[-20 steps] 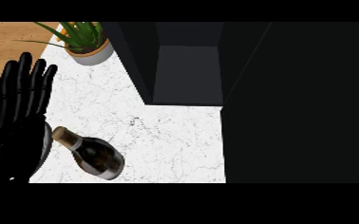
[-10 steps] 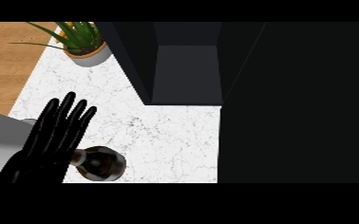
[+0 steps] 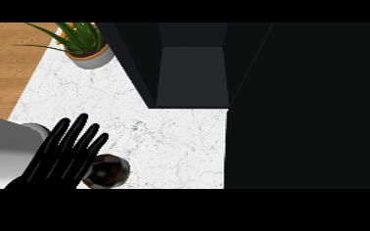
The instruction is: Pick up the wine, place it into the cabinet and close the cabinet
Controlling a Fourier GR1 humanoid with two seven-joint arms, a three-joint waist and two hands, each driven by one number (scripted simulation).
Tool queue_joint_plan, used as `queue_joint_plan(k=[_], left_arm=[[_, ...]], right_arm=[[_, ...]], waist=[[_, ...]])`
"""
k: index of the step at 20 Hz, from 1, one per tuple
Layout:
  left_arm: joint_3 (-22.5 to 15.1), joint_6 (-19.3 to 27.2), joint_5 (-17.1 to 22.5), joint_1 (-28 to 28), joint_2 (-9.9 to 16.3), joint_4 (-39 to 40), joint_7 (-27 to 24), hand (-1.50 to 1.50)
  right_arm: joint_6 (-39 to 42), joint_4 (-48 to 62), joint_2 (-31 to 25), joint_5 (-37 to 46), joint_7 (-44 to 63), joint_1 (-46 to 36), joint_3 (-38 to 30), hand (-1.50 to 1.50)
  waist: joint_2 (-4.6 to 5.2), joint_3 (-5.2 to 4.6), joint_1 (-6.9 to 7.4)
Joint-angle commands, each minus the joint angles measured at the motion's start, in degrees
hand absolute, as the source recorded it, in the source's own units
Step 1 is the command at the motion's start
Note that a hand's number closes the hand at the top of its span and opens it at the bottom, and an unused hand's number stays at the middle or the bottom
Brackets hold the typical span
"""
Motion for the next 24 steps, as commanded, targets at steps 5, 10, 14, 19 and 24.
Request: queue_joint_plan(k=[5,10,14,19,24], left_arm=[[-1.3,8.4,0.6,-3.7,-1.2,-11.8,7.5,-1.50],[1.9,9.3,3.4,-3.9,0.9,-13.8,10.7,-1.50],[5.5,11.0,2.9,-4.9,0.8,-12.7,10.6,-1.50],[10.6,13.4,5.2,-8.7,2.8,-13.7,15.4,-1.50],[18.9,12.8,9.8,-11.0,6.3,-13.6,19.6,-1.50]], right_arm=[[-2.1,-4.8,-0.7,-3.4,7.3,-3.8,-1.8,-1.50],[-4.1,-3.6,0.7,-1.1,8.8,-6.0,-0.2,-1.50],[-6.1,-8.0,0.1,-0.1,13.6,-6.4,0.8,-1.50],[-5.0,-6.4,-0.3,-0.9,12.2,-7.1,-0.5,-1.50],[-6.9,-6.4,0.3,1.0,13.7,-9.2,0.7,-1.50]], waist=[[0.02,0.03,0.01],[-0.02,0.00,0.40],[-0.15,-0.05,0.31],[-0.15,0.00,0.22],[-0.24,-0.05,0.74]])
